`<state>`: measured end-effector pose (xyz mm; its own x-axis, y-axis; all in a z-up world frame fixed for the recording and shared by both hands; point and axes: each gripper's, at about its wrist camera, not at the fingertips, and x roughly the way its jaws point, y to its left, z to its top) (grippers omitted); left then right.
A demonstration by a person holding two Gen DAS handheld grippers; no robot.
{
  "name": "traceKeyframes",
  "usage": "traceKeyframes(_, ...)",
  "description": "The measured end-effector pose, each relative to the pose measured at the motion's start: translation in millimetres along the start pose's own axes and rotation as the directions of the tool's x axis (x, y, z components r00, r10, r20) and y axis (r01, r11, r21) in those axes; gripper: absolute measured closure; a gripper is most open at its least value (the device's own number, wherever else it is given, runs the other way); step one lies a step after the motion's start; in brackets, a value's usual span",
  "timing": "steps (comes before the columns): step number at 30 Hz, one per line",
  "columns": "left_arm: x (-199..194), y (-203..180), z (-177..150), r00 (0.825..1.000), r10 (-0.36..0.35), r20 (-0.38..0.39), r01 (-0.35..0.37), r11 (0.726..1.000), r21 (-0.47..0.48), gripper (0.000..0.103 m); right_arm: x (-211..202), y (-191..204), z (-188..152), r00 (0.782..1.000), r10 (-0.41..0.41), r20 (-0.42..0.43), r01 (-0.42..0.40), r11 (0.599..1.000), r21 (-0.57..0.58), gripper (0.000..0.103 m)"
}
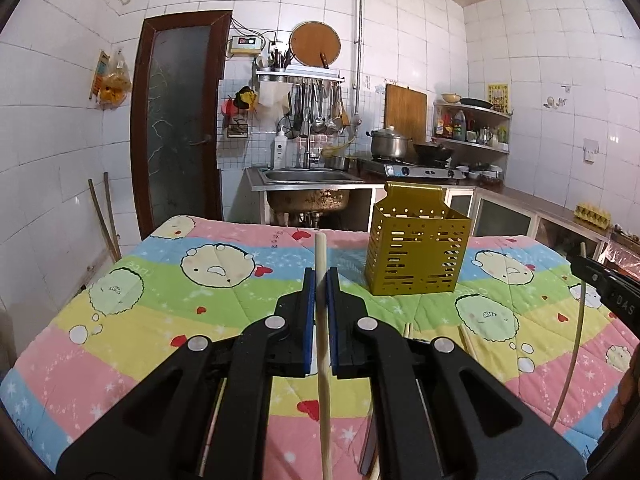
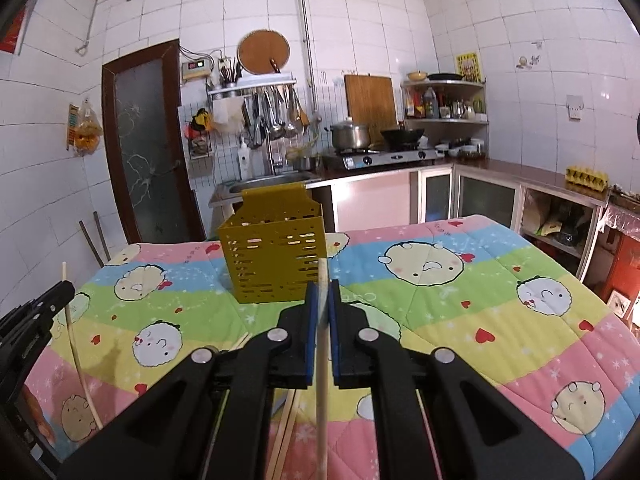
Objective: Organize utensils
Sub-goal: 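Lift the chopstick with the right tool toward the yellow holder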
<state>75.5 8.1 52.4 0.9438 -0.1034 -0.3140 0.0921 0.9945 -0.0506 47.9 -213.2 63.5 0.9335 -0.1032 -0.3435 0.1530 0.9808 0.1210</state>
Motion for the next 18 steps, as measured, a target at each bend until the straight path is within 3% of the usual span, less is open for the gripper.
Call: traceKeyframes(18, -8, 7, 0, 1.000, -0.011, 0.014, 0.011, 1.000, 0.015, 0.098, -22, -6, 8, 0.998, -0.014, 0.057, 0.013, 1.000, 0.007, 0.097)
